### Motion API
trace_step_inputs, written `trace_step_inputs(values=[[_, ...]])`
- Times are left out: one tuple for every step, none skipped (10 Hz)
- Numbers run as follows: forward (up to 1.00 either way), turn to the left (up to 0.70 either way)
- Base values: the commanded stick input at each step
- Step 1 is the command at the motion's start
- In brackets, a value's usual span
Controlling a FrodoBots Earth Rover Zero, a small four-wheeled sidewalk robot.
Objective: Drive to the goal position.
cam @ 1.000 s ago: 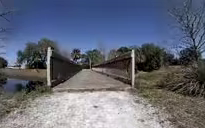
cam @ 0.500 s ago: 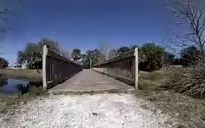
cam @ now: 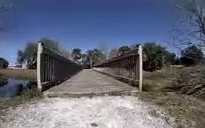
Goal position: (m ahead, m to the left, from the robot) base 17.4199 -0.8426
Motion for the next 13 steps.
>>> trace_step_inputs(values=[[0.5,0.0],[0.5,0.0],[0.5,0.0],[0.5,0.0],[0.5,0.0],[0.5,0.0],[0.5,0.0],[0.5,0.0],[0.5,0.0],[0.5,0.0],[0.5,0.0],[0.5,0.0],[0.5,0.0]])
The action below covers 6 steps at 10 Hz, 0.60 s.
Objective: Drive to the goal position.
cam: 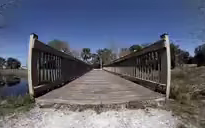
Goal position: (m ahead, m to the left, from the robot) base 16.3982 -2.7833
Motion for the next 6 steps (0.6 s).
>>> trace_step_inputs(values=[[0.5,0.0],[0.5,0.0],[0.5,0.0],[0.5,0.0],[0.5,0.0],[0.5,0.0]])
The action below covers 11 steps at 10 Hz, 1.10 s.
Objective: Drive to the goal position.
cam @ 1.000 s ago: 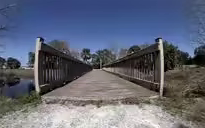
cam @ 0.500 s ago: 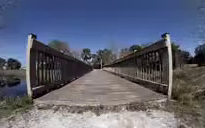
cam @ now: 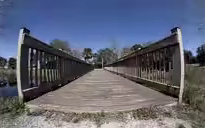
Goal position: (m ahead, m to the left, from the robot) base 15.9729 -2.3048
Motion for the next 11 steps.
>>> trace_step_inputs(values=[[0.5,0.0],[0.5,0.0],[0.5,0.0],[0.5,0.0],[0.5,0.0],[0.5,0.0],[0.5,0.0],[0.5,0.0],[0.5,0.0],[0.5,0.0],[0.5,0.0]])
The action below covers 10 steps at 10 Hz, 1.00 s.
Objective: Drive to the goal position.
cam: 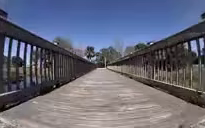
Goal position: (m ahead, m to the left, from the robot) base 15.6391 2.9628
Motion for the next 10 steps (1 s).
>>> trace_step_inputs(values=[[0.5,0.0],[0.5,0.0],[0.5,0.0],[0.5,0.0],[0.5,0.0],[0.5,0.0],[0.5,0.0],[0.5,0.0],[0.5,0.0],[0.5,0.0]])
